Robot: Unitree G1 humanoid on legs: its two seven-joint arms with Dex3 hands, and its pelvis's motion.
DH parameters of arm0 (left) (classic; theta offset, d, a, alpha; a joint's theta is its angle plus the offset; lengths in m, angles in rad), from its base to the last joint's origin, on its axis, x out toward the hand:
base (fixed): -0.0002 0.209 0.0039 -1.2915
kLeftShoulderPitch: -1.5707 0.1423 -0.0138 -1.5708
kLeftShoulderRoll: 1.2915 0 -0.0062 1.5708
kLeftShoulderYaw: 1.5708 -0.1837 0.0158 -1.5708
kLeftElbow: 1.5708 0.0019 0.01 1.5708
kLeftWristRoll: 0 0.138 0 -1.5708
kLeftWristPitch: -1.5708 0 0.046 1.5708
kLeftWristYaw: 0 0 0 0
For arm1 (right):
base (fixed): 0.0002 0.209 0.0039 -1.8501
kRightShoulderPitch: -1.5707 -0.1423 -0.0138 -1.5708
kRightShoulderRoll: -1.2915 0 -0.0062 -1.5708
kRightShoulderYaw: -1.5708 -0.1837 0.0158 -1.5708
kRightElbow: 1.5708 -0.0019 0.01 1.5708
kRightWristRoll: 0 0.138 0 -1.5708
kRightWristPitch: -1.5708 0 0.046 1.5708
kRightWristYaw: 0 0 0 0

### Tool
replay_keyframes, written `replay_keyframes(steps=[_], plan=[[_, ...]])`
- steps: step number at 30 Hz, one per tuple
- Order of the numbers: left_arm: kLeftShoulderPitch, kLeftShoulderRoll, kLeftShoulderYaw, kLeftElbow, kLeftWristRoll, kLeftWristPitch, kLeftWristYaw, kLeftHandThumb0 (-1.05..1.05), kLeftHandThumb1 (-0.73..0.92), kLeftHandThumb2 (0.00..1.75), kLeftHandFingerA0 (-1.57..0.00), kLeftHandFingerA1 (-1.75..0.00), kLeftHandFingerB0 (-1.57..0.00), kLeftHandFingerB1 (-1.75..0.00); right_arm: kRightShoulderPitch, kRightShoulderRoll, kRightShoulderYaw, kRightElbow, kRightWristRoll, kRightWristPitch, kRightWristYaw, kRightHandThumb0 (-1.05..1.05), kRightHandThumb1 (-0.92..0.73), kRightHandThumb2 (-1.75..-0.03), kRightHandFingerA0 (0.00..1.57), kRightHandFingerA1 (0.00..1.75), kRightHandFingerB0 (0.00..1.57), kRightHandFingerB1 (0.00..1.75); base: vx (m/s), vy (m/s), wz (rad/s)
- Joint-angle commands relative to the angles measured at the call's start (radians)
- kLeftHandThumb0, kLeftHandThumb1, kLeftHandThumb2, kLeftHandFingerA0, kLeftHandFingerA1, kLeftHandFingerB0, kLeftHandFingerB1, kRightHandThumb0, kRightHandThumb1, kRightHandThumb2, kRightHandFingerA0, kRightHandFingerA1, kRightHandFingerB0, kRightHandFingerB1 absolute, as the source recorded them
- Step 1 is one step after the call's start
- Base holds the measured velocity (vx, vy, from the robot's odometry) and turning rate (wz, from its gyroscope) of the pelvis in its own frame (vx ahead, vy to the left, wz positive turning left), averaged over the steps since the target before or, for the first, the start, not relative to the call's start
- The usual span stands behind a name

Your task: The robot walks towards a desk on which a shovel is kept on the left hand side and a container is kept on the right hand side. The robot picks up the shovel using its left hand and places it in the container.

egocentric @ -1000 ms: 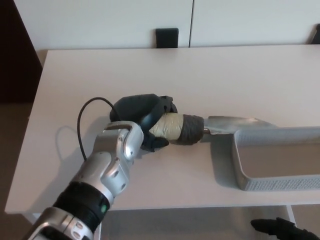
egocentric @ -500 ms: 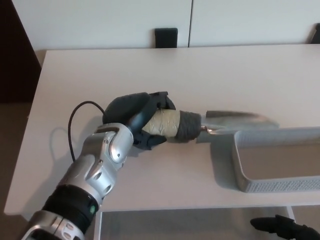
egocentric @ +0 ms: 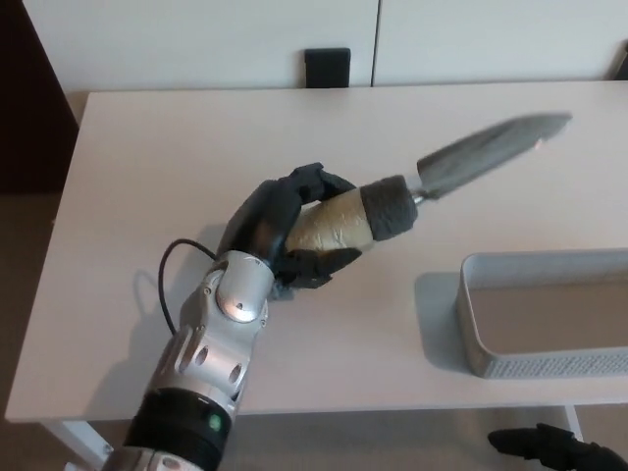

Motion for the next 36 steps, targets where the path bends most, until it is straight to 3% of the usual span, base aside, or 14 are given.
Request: replay_keyframes(steps=[1,2,3,4,5,7,10,11,14,17,21,28,33,36], plan=[[0.06,-0.17,0.307,-0.163,-0.444,0.126,0.09,-0.11,0.85,0.65,-0.88,-1.57,-0.7,-0.76,0.014,-0.04,0.009,-0.015,-0.024,0.007,0.014,-0.37,-0.58,-0.57,0.7,0.48,0.39,0.38,0.0,0.0,0.0],[0.072,-0.166,0.284,-0.175,-0.424,0.103,0.061,-0.1,0.83,0.65,-0.85,-1.57,-0.66,-1.02,0.012,-0.04,0.008,-0.021,-0.018,0.019,0.018,-0.37,-0.58,-0.57,0.7,0.48,0.39,0.38,0.0,0.0,0.0],[0.082,-0.162,0.262,-0.187,-0.399,0.089,0.043,-0.1,0.82,0.7,-0.89,-1.5,-0.73,-1.1,0.01,-0.04,0.007,-0.022,-0.017,0.024,0.02,-0.37,-0.58,-0.57,0.7,0.48,0.38,0.38,0.0,0.0,0.0],[0.094,-0.156,0.229,-0.204,-0.36,0.077,0.028,-0.11,0.82,0.69,-0.91,-1.44,-0.79,-1.05,0.01,-0.042,0.008,-0.021,-0.018,0.022,0.02,-0.44,-0.48,-0.73,0.62,0.57,0.34,0.47,0.0,0.0,0.0],[0.109,-0.15,0.188,-0.231,-0.316,0.06,0.012,-0.11,0.85,0.65,-0.91,-1.42,-0.75,-1.04,0.005,-0.044,0.01,-0.021,-0.021,0.021,0.02,-0.45,-0.48,-0.74,0.62,0.57,0.34,0.47,0.0,0.0,0.0],[0.148,-0.135,0.094,-0.292,-0.236,-0.006,-0.012,-0.13,0.79,0.74,-1.08,-1.35,-0.8,-1.14,-0.008,-0.044,0.011,-0.015,-0.024,0.023,0.018,-0.45,-0.47,-0.74,0.63,0.58,0.35,0.47,0.0,0.0,0.0],[0.191,-0.125,0.019,-0.37,-0.202,-0.004,-0.035,-0.16,0.78,0.74,-1.08,-1.37,-0.8,-1.13,-0.014,-0.044,0.016,-0.009,-0.024,0.028,0.017,-0.44,-0.47,-0.74,0.63,0.57,0.35,0.47,0.0,0.0,0.0],[0.21,-0.124,-0.025,-0.431,-0.178,0.042,-0.058,-0.18,0.77,0.74,-1.08,-1.36,-0.8,-1.07,-0.015,-0.041,0.016,-0.008,-0.023,0.029,0.015,-0.36,-0.58,-0.57,0.7,0.48,0.4,0.39,0.0,0.0,0.0],[0.268,-0.091,-0.16,-0.6,-0.142,0.141,-0.149,-0.24,0.78,0.66,-1.03,-1.45,-0.79,-1.04,-0.015,-0.037,0.02,-0.004,-0.017,0.026,0.018,-0.36,-0.58,-0.57,0.72,0.49,0.4,0.4,0.0,0.0,0.0],[0.306,-0.05,-0.27,-0.68,-0.128,0.159,-0.191,-0.17,0.71,0.77,-0.94,-1.43,-0.88,-0.95,-0.011,-0.043,0.023,-0.01,-0.022,0.033,0.02,-0.37,-0.58,-0.57,0.73,0.5,0.4,0.39,0.0,0.0,0.0],[0.334,0.014,-0.391,-0.755,-0.117,0.23,-0.247,-0.22,0.73,0.76,-0.88,-1.53,-0.79,-1.19,-0.013,-0.049,0.032,-0.015,-0.038,0.039,0.013,-0.38,-0.58,-0.57,0.72,0.48,0.41,0.39,0.0,0.0,0.0],[0.316,0.057,-0.469,-0.782,-0.098,0.354,-0.273,-0.18,0.7,0.81,-0.84,-1.49,-0.79,-1.14,-0.017,-0.038,0.043,-0.018,-0.045,0.058,0.001,-0.36,-0.58,-0.57,0.73,0.48,0.41,0.39,0.0,0.0,0.0],[0.209,-0.029,-0.407,-0.669,-0.148,0.559,-0.276,-0.19,0.77,0.72,-0.87,-1.56,-0.76,-1.21,-0.017,-0.039,0.051,-0.031,-0.059,0.069,-0.008,-0.38,-0.58,-0.57,0.72,0.47,0.42,0.38,0.0,0.0,0.0],[0.159,-0.07,-0.352,-0.59,-0.176,0.587,-0.24,-0.17,0.77,0.71,-0.87,-1.56,-0.76,-1.2,-0.016,-0.042,0.053,-0.034,-0.061,0.06,-0.006,-0.36,-0.59,-0.57,0.72,0.48,0.41,0.38,0.0,0.0,0.0]])
